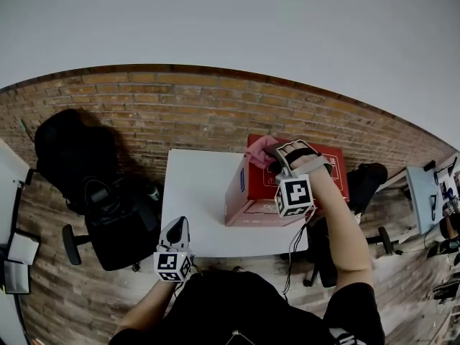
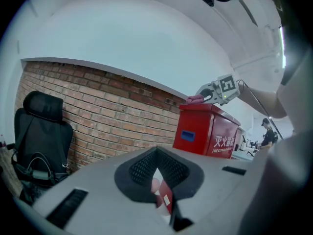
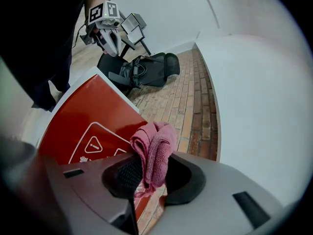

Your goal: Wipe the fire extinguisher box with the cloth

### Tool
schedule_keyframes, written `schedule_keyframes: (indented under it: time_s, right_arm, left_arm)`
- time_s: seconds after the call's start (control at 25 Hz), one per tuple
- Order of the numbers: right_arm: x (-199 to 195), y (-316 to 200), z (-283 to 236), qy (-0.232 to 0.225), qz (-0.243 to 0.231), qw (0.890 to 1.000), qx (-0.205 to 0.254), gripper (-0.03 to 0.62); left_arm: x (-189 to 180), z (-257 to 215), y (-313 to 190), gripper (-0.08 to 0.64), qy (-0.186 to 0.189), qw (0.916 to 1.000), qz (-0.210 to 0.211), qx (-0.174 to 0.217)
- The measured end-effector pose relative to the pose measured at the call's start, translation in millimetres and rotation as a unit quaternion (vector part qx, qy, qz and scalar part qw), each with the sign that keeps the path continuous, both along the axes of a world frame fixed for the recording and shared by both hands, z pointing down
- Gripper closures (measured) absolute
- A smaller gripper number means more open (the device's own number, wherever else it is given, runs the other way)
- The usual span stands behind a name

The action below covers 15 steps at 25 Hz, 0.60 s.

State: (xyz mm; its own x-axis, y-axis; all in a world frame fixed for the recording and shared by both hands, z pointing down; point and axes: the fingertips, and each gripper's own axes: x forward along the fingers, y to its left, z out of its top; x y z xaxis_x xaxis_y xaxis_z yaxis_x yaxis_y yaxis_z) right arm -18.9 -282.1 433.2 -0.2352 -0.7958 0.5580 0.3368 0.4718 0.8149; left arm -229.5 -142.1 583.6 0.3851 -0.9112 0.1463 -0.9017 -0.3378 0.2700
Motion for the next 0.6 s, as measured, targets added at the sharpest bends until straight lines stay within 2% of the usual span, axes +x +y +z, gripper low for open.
schedule_keyframes:
  time_s: [0.6]
  right_arm:
    - [38.3, 6.1, 0.9, -0.004, -0.033, 0.999, -0.008, 0.485]
  left_arm:
    - [39.4, -6.3, 2.0, 0.541, -0.016, 0.9998, -0.008, -0.003]
